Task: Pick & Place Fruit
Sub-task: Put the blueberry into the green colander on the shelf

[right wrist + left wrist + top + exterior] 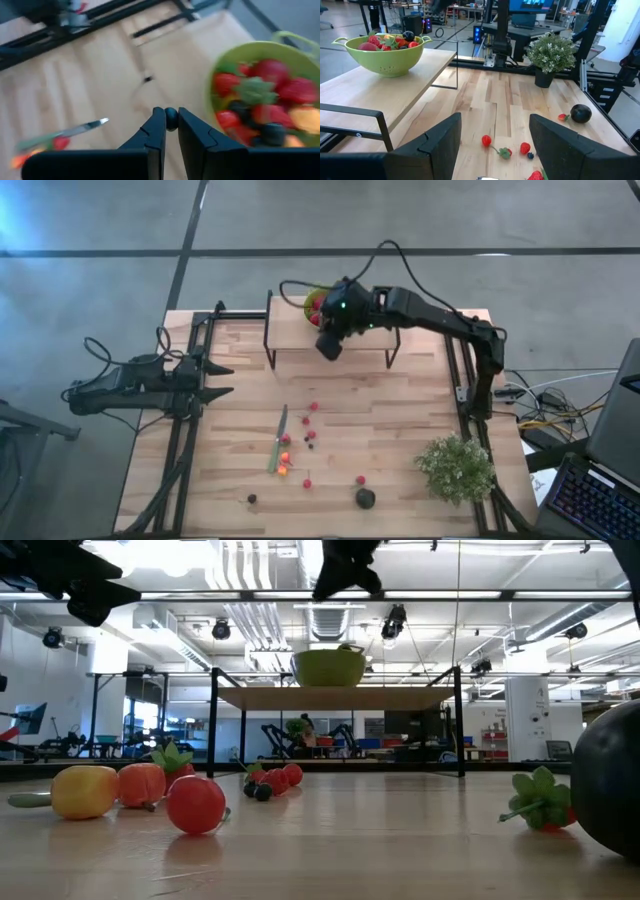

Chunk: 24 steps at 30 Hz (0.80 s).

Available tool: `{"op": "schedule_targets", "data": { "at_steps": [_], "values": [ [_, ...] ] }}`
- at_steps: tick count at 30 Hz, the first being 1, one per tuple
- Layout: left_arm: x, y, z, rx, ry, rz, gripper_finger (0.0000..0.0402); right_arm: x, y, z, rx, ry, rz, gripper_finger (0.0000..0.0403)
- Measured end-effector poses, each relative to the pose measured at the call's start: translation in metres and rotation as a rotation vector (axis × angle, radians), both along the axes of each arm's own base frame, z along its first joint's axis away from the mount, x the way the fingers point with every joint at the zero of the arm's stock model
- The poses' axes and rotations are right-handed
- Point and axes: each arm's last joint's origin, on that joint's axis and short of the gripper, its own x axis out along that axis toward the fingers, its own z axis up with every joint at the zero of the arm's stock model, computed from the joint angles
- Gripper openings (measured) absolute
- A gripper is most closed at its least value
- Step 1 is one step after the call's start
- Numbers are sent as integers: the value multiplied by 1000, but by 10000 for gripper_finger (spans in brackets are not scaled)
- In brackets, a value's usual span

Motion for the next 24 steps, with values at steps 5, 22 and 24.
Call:
{"op": "schedule_targets", "data": {
  "at_steps": [5, 22, 24],
  "values": [
    [0, 0, 0, 0, 0, 0, 241, -4, -32, -18, -44, 69, -121, 33],
    [0, 0, 0, 0, 0, 0, 241, -12, -73, -30, -40, 34, -225, 72],
    [0, 0, 0, 0, 0, 0, 241, -12, -73, -30, -39, 33, -224, 92]
  ]
}}
